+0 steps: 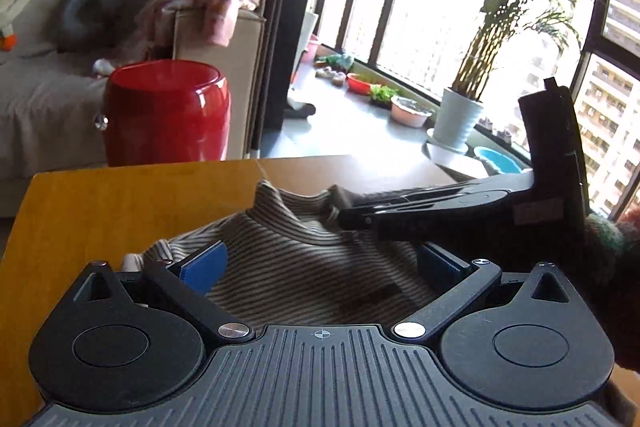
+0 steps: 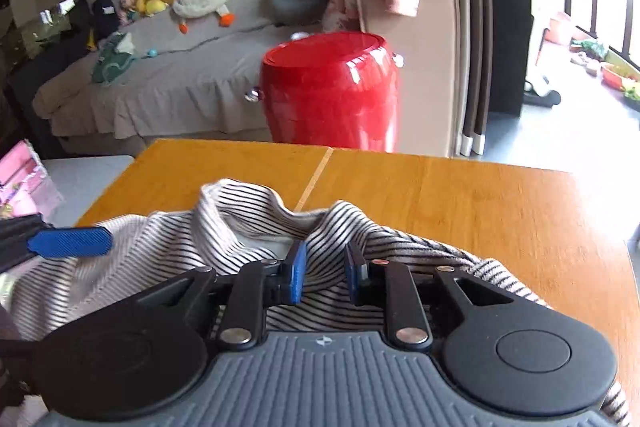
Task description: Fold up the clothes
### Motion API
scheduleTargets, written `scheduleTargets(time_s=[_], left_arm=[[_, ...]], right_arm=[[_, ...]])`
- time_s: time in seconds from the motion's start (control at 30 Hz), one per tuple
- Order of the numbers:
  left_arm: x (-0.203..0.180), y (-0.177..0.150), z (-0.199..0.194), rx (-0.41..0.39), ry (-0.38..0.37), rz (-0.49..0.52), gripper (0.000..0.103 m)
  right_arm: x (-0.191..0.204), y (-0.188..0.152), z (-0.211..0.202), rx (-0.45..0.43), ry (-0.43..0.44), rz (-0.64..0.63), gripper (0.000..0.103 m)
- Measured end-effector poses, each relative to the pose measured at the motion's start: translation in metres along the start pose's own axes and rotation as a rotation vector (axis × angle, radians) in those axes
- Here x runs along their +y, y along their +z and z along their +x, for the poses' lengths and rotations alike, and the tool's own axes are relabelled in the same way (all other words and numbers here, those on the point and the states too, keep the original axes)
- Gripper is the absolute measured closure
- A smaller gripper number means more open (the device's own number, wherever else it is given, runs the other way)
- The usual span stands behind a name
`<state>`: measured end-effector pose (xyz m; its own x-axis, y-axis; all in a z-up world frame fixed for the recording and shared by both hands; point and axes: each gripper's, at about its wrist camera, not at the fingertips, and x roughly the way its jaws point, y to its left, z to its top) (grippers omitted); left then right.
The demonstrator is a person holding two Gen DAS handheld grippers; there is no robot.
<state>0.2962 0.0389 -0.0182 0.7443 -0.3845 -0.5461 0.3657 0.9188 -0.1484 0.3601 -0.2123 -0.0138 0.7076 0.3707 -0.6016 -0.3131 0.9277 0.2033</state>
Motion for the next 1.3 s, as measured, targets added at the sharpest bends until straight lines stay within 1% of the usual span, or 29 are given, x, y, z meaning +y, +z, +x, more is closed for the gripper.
scheduleTargets(time_s=[0.07, 0.13, 0.2, 0.23, 0.27, 0.3, 0.37, 0.4, 0.47, 0.53, 0.57, 0.6, 0.67, 0.73, 0.77, 0.83, 0.9, 0.97, 1.0, 1.03, 1.1, 1.13, 1.17, 1.2, 1.23, 1.27, 1.3], left_arm=[[0.007, 0.000, 0.016, 0.009, 0.094, 0.028, 0.000], [0.021, 0.000, 0.033, 0.054, 0.149, -0.004, 0.000], [0.034, 0.000, 0.038, 0.087, 0.157, -0.076, 0.003], [0.038, 0.001, 0.039, 0.090, 0.171, -0.099, 0.003], [0.040, 0.001, 0.040, 0.086, 0.200, -0.104, 0.003], [0.041, 0.002, 0.042, 0.091, 0.224, -0.108, 0.003], [0.040, 0.003, 0.043, 0.097, 0.245, -0.105, 0.003], [0.039, 0.003, 0.039, 0.089, 0.242, -0.098, 0.003], [0.034, 0.004, 0.026, 0.064, 0.212, -0.081, 0.003], [0.025, 0.004, 0.002, 0.034, 0.156, -0.059, 0.003], [0.020, 0.003, -0.012, 0.017, 0.120, -0.062, 0.002], [0.014, 0.000, -0.029, 0.001, 0.079, -0.072, 0.000], [0.000, -0.013, -0.059, -0.018, -0.010, -0.097, 0.000], [-0.014, -0.031, -0.080, -0.019, -0.085, -0.097, 0.000], [-0.021, -0.043, -0.086, -0.013, -0.106, -0.091, 0.000], [-0.034, -0.067, -0.092, 0.006, -0.129, -0.080, 0.000], [-0.039, -0.087, -0.091, 0.031, -0.130, -0.102, 0.000], [-0.037, -0.101, -0.089, 0.052, -0.140, -0.170, 0.000], [-0.035, -0.105, -0.090, 0.040, -0.149, -0.200, 0.000], [-0.034, -0.108, -0.092, 0.019, -0.153, -0.208, 0.000], [-0.029, -0.110, -0.092, 0.003, -0.166, -0.233, 0.000], [-0.026, -0.111, -0.092, -0.002, -0.174, -0.250, 0.000], [-0.022, -0.111, -0.091, -0.006, -0.182, -0.268, 0.000], [-0.020, -0.111, -0.090, -0.008, -0.187, -0.279, 0.000], [-0.020, -0.111, -0.090, -0.010, -0.189, -0.279, 0.000], [-0.020, -0.111, -0.090, -0.012, -0.190, -0.277, 0.000], [-0.021, -0.111, -0.091, -0.014, -0.190, -0.273, 0.000]], right_arm=[[-0.009, -0.001, 0.013, 0.002, -0.028, 0.040, 0.096], [-0.017, -0.002, 0.026, 0.003, -0.057, 0.080, 0.096], [-0.026, -0.004, 0.038, 0.005, -0.084, 0.120, 0.096], [-0.033, -0.004, 0.038, 0.006, -0.064, 0.152, 0.096], [-0.037, -0.004, 0.038, 0.008, -0.057, 0.167, 0.097], [-0.035, -0.004, 0.038, 0.010, -0.063, 0.155, 0.097], [-0.031, -0.004, 0.040, 0.014, -0.075, 0.132, 0.096], [-0.029, -0.004, 0.041, 0.016, -0.080, 0.120, 0.093], [-0.025, -0.002, 0.033, 0.020, -0.050, 0.109, 0.089], [-0.020, -0.002, 0.003, -0.031, -0.011, 0.073, 0.086], [-0.018, -0.002, -0.013, -0.056, 0.008, 0.053, 0.077], [-0.013, -0.005, -0.038, -0.095, 0.024, 0.008, 0.064], [-0.004, -0.016, -0.079, -0.144, 0.028, -0.084, 0.055], [0.010, -0.036, -0.111, -0.129, 0.032, -0.178, 0.055], [0.017, -0.046, -0.127, -0.120, 0.035, -0.224, 0.055], [0.035, -0.071, -0.151, -0.072, 0.064, -0.288, 0.055], [0.056, -0.099, -0.165, -0.037, 0.071, -0.342, 0.055], [0.078, -0.126, -0.165, -0.034, 0.024, -0.425, 0.055], [0.089, -0.140, -0.162, -0.031, -0.006, -0.463, 0.054], [0.095, -0.150, -0.157, -0.024, -0.030, -0.482, 0.053], [0.101, -0.160, -0.146, -0.009, -0.058, -0.486, 0.044], [0.105, -0.165, -0.140, -0.003, -0.072, -0.487, 0.044], [0.105, -0.164, -0.139, -0.016, -0.079, -0.476, 0.045], [0.105, -0.162, -0.138, -0.006, -0.086, -0.471, 0.052], [0.105, -0.157, -0.139, -0.005, -0.097, -0.468, 0.065], [0.102, -0.150, -0.141, -0.007, -0.109, -0.455, 0.084], [0.100, -0.143, -0.144, -0.009, -0.122, -0.442, 0.099]])
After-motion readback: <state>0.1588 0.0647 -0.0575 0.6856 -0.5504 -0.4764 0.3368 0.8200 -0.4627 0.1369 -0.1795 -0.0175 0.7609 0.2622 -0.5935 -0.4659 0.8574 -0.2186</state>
